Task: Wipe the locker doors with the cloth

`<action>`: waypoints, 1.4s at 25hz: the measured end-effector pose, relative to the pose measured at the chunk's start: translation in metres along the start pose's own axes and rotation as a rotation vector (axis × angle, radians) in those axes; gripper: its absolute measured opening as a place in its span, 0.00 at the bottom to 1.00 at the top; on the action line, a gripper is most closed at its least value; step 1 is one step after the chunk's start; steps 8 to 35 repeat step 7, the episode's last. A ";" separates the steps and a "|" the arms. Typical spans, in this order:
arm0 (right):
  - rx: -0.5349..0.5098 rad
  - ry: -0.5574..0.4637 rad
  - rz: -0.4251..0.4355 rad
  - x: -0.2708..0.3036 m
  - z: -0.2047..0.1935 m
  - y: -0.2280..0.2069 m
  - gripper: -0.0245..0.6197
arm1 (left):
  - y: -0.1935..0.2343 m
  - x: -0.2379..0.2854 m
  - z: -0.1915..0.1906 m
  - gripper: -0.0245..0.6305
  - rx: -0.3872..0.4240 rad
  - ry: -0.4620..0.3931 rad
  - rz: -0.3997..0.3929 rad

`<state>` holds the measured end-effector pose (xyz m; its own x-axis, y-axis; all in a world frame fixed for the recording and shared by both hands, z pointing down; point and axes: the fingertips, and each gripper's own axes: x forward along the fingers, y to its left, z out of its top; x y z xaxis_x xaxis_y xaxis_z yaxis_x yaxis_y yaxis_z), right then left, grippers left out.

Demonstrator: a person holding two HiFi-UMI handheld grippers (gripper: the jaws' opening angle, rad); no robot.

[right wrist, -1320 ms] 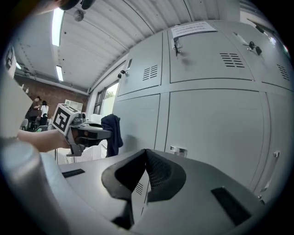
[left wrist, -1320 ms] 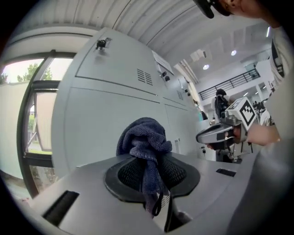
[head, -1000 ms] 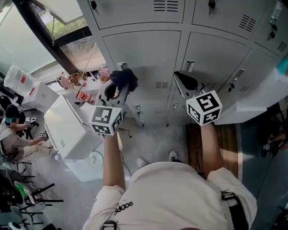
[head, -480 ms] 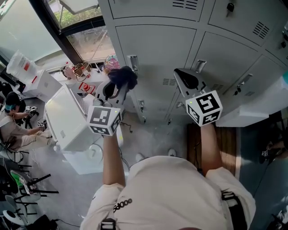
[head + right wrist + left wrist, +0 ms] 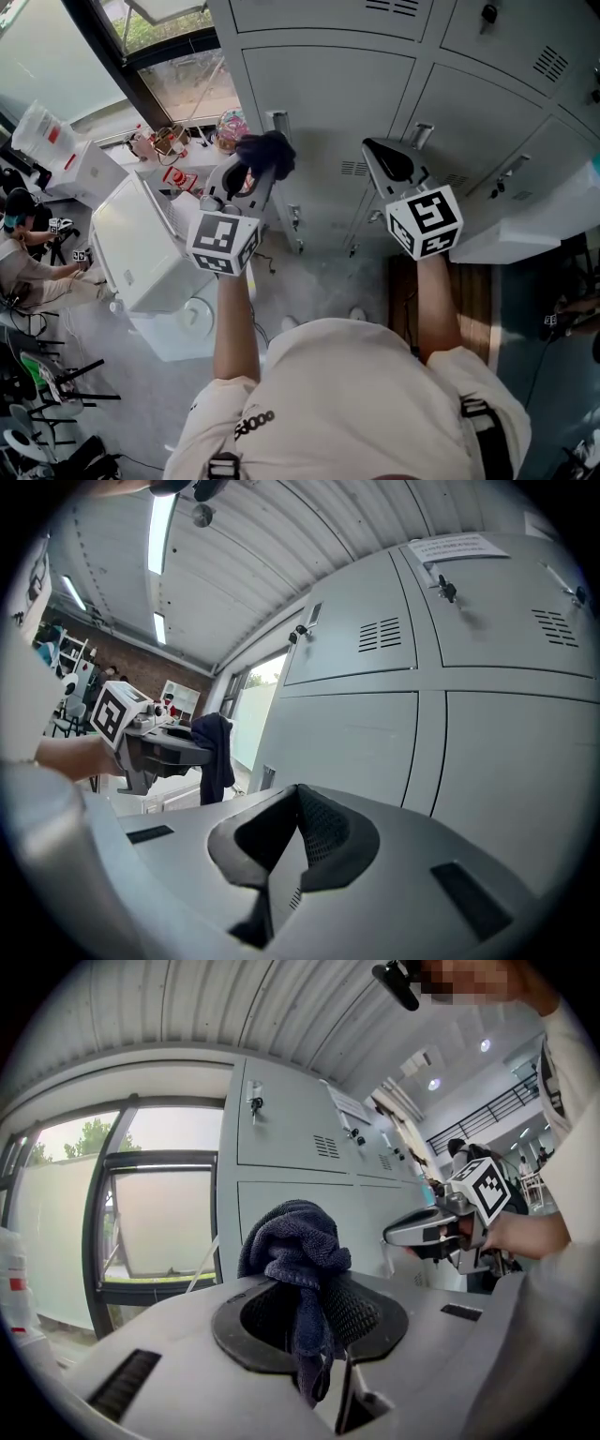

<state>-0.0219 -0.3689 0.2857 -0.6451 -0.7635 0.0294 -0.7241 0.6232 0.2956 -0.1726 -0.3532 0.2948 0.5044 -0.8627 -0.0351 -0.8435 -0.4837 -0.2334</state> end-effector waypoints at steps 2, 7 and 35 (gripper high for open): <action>0.001 -0.001 0.000 0.001 0.000 0.000 0.05 | -0.001 0.002 0.001 0.18 -0.001 -0.003 -0.010; 0.003 0.000 0.005 0.005 -0.002 -0.001 0.05 | -0.003 0.008 0.001 0.18 0.004 -0.003 -0.018; 0.003 0.000 0.005 0.005 -0.002 -0.001 0.05 | -0.003 0.008 0.001 0.18 0.004 -0.003 -0.018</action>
